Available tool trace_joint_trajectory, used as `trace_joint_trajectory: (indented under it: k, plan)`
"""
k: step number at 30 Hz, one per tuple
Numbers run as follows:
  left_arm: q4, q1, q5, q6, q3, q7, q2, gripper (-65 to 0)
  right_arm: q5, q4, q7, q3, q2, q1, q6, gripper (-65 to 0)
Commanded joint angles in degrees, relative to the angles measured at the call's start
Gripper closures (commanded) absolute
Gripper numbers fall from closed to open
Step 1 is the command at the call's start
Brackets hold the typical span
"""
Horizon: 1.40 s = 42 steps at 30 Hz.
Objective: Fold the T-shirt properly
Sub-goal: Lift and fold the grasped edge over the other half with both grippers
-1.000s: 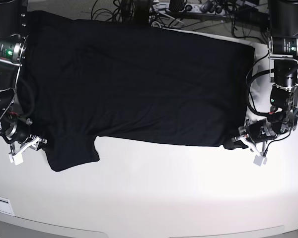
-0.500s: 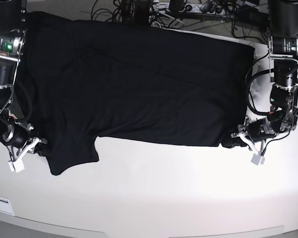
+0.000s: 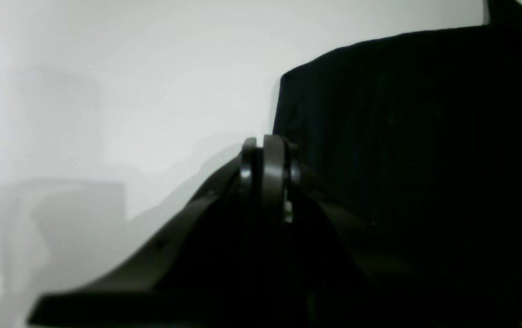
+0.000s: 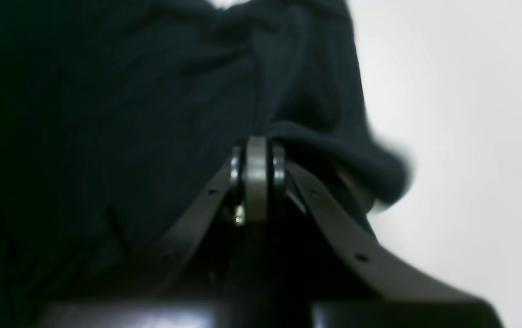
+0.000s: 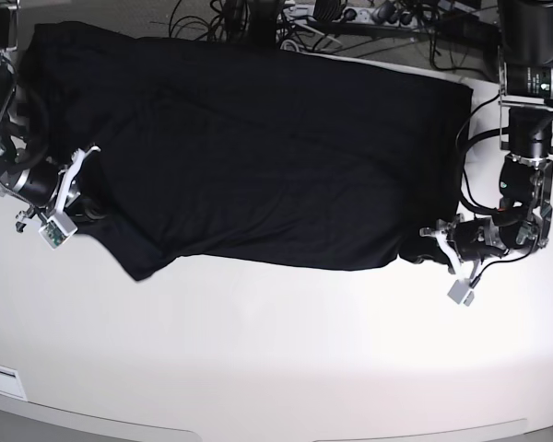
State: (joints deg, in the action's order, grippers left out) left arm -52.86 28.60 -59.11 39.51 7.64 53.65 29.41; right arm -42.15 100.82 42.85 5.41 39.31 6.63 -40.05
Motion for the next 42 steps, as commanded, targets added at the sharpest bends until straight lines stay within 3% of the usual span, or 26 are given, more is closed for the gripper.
trace_joint_trajectory:
  k: [1,5,12,15,23,28,36,39,42]
  plan:
    - [-2.23,1.73,-1.62,0.49,-0.46,-0.79,2.12,0.0,-0.98,1.9,-1.66,0.87,1.95,-0.61,0.05,0.0]
    - [-6.05,1.73,-1.75,0.49,-0.46,-0.61,4.68,0.0,-0.98,3.72,-1.2,2.1,2.75,1.4,0.05,0.0]
    - [-8.39,1.57,-9.09,0.49,-0.46,2.49,9.49,0.0,-4.17,3.78,2.64,5.33,2.8,1.46,0.05,0.0]
    - [-8.39,1.57,-10.32,0.49,-0.46,3.3,9.9,0.0,-8.68,3.8,5.88,5.57,3.61,1.44,0.05,0.0]
    - [-8.44,1.42,-20.72,0.49,-0.07,10.73,9.99,0.0,-8.9,3.82,6.25,5.64,8.41,1.42,0.05,0.0]
    - [-8.44,1.42,-18.73,0.49,1.86,10.71,10.01,0.0,-12.13,3.82,6.16,7.1,9.14,1.44,0.05,0.0]
    - [-11.13,1.42,-17.86,0.49,8.98,10.67,14.25,0.0,-23.54,3.82,14.1,10.51,9.11,1.51,0.05,0.0]
    - [-13.49,1.42,-17.88,0.49,9.4,10.62,16.22,0.0,-23.39,3.85,12.98,10.51,9.09,3.43,0.05,0.0]
    - [-15.1,1.42,-17.84,0.49,9.4,9.84,18.49,0.0,-17.33,3.85,8.79,10.51,9.11,6.88,0.05,0.0]
